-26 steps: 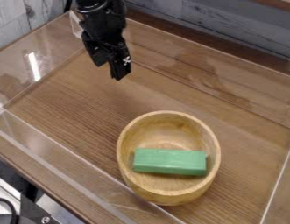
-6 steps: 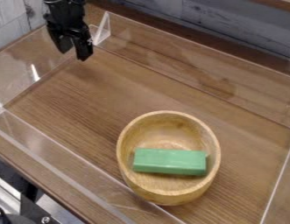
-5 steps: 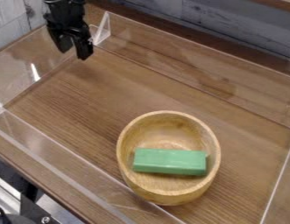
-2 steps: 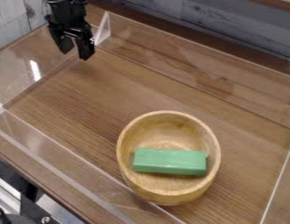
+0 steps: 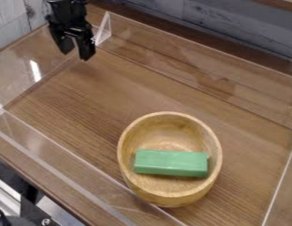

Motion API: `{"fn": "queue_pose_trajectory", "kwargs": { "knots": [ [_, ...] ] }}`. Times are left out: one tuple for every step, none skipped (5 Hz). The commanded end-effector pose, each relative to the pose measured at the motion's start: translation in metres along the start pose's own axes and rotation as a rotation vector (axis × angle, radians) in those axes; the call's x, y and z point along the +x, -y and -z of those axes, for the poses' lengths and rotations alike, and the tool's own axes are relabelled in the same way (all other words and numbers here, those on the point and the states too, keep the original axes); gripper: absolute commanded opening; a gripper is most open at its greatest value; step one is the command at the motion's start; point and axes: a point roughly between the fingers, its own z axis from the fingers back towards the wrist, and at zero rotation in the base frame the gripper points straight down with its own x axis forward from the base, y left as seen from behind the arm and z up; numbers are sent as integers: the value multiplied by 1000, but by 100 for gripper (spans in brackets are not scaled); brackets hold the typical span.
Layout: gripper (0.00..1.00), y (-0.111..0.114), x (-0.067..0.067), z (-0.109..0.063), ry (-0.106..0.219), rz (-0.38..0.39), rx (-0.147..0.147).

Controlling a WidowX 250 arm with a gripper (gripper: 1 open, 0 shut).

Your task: Put the green block in the brown bowl

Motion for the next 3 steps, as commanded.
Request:
{"fn": "queue_pose_trajectory", "kwargs": {
  "knots": [
    [100, -1, 12, -16, 42, 12, 28],
    [100, -2, 13, -16, 39, 12, 25],
    [100, -3, 14, -16, 36, 10, 22]
  ]
}}
